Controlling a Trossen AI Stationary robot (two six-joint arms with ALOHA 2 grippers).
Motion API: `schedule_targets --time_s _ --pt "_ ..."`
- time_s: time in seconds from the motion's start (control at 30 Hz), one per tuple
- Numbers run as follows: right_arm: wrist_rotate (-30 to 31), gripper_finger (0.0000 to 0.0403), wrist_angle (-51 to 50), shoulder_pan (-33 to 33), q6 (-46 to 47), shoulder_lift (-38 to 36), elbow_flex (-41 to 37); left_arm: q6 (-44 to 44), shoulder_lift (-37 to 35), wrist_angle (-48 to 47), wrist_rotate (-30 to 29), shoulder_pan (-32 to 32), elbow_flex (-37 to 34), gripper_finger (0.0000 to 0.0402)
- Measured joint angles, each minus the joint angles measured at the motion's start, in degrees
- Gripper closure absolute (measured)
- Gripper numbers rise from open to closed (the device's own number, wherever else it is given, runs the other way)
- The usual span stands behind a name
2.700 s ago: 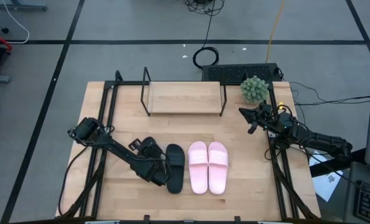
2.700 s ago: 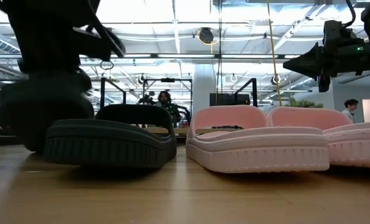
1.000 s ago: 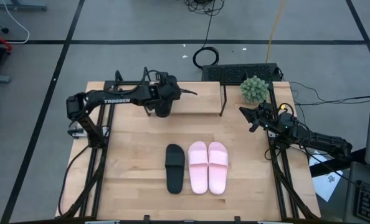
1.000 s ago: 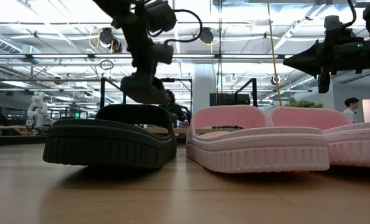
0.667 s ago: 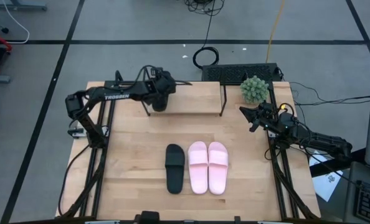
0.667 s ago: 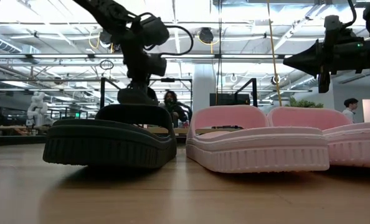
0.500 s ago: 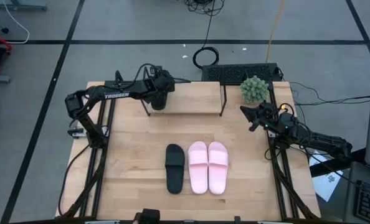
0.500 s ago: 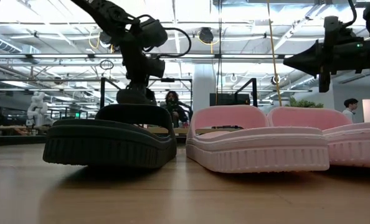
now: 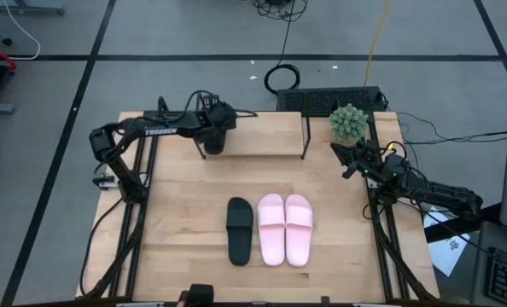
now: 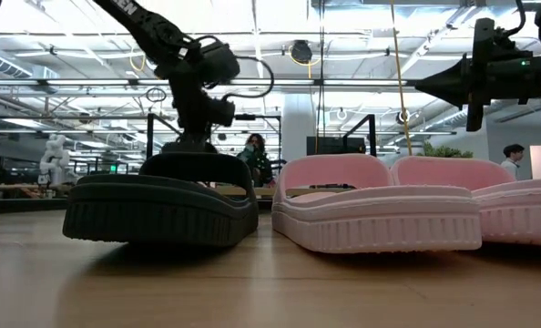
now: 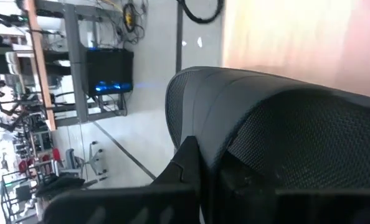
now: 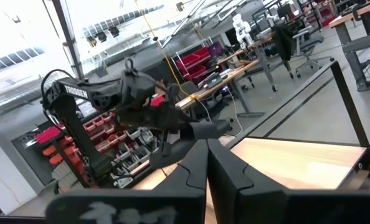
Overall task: Pick and place slides into the shelf
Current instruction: Put the left black slipper on the shelf
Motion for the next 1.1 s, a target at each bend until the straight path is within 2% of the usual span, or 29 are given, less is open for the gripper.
schedule_targets --time_s 0.4,0.77,1.1 --pt "-0.02 0.0403 0.15 0.01 0.04 0.0 0.01 0.55 0.01 7.11 -0.31 0.04 -6.54 0.0399" --pt "-0.24 0.0403 0.17 0.0 0.04 0.0 0.02 -1.3 -0.01 7.57 0.58 1.79 -6.95 0.037" --pt "-0.24 0.0403 0.15 0.02 0.06 0.0 0.02 -1.2 0.01 7.34 0.85 0.33 -6.95 0.0326"
